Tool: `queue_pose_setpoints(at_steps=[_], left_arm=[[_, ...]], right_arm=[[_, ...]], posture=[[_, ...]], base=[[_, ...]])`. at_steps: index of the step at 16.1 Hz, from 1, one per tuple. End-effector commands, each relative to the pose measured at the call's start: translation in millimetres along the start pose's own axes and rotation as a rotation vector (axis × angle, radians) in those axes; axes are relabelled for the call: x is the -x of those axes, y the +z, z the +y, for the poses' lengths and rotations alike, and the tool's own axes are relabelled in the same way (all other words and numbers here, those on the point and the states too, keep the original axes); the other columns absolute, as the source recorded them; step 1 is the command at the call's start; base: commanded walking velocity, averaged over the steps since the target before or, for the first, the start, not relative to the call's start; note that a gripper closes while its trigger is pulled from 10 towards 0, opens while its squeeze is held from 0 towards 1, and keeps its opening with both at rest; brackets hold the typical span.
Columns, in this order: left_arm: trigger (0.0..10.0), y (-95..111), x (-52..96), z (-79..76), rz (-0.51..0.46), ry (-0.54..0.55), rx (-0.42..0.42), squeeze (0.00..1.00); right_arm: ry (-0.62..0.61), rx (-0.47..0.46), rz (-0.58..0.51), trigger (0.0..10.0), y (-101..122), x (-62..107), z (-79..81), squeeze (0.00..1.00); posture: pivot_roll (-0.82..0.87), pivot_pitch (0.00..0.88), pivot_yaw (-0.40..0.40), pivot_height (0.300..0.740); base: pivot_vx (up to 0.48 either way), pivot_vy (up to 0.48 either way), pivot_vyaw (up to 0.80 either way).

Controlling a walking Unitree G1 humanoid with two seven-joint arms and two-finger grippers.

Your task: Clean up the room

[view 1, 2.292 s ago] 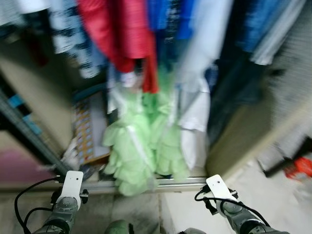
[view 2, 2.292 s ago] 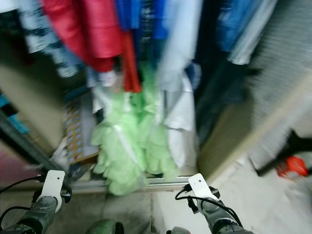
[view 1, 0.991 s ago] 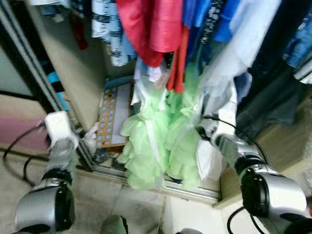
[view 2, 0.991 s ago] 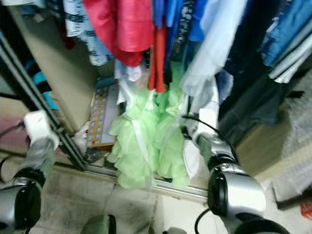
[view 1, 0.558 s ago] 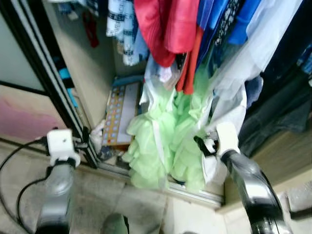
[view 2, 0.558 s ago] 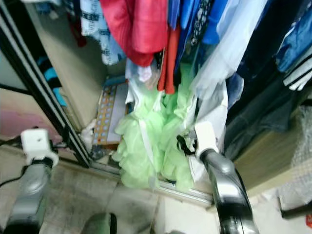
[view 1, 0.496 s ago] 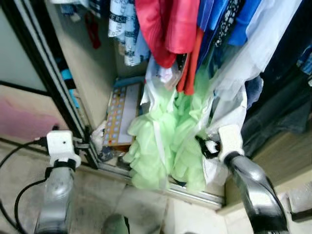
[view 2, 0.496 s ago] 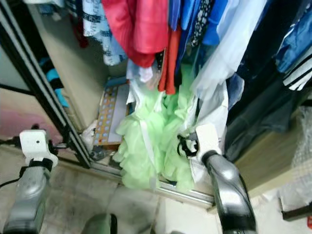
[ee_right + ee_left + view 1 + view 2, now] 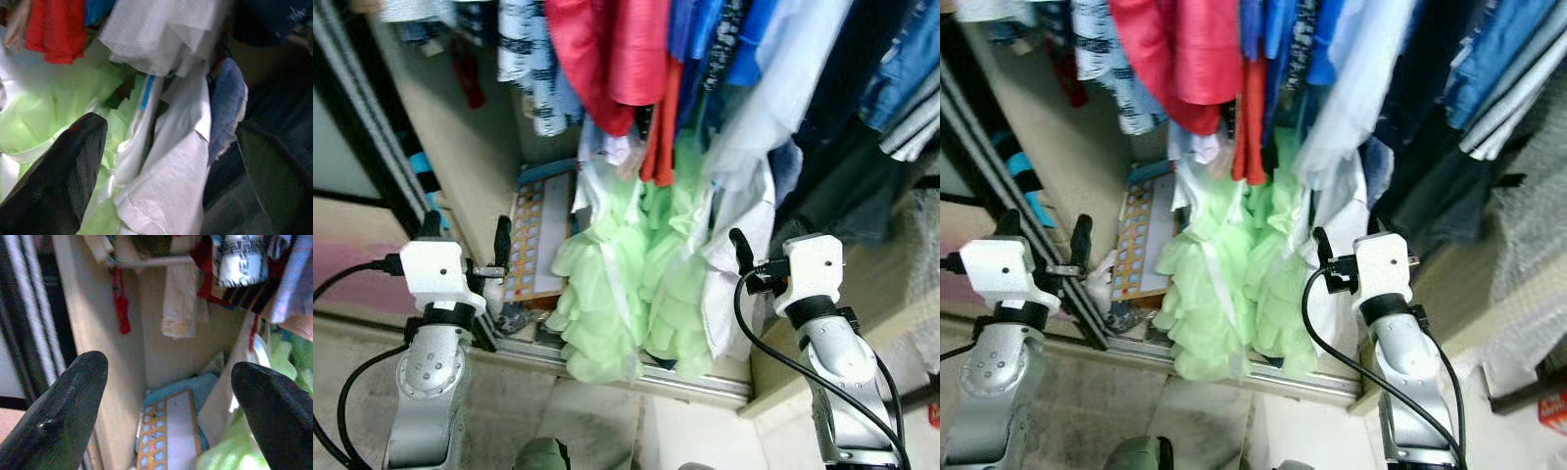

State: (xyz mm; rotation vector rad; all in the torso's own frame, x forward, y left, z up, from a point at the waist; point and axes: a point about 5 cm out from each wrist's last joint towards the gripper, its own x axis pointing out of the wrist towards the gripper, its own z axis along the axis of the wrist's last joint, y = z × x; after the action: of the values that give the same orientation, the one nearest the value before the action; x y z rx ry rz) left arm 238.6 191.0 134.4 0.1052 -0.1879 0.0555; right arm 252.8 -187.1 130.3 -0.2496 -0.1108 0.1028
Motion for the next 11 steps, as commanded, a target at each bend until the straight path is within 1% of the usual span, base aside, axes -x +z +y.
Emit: queue_pose_setpoints(at_steps=[1, 3, 7, 11], left_arm=[[10.0, -1.4, -1.9, -3.5, 0.018, -0.007, 0.016, 0.0], [10.0, -0.3, -6.7, -4.0, 0.024, -0.005, 0.023, 0.0], [10.0, -2.0, -10.3, -8.1, 0.035, -0.027, 0.034, 0.0], [10.0, -1.7, -12.0, -9.6, 0.038, -0.049, 0.036, 0.0]], right_arm=[[-0.007, 0.006, -0.02, 10.0, 5.4, -2.2, 0.6, 0.0], [-0.02, -0.002, -0.014, 10.0, 4.8, -4.5, 1.5, 0.0], [-0.04, -0.011, -0.01, 10.0, 1.3, -3.5, 1.3, 0.0], [-0.034, -0.016, 0.0, 10.0, -2.5, -2.7, 1.5, 0.0]], posture=[[0.0, 0.0, -0.026, 0.74], [0.0, 0.0, -0.019, 0.74], [-0.01, 0.0, -0.009, 0.74], [-0.01, 0.0, -0.007, 0.74]], base=[[0.0, 0.0, -0.43], [0.0, 0.0, -0.8], [0.0, 0.0, -0.75], [0.0, 0.0, 0.0]])
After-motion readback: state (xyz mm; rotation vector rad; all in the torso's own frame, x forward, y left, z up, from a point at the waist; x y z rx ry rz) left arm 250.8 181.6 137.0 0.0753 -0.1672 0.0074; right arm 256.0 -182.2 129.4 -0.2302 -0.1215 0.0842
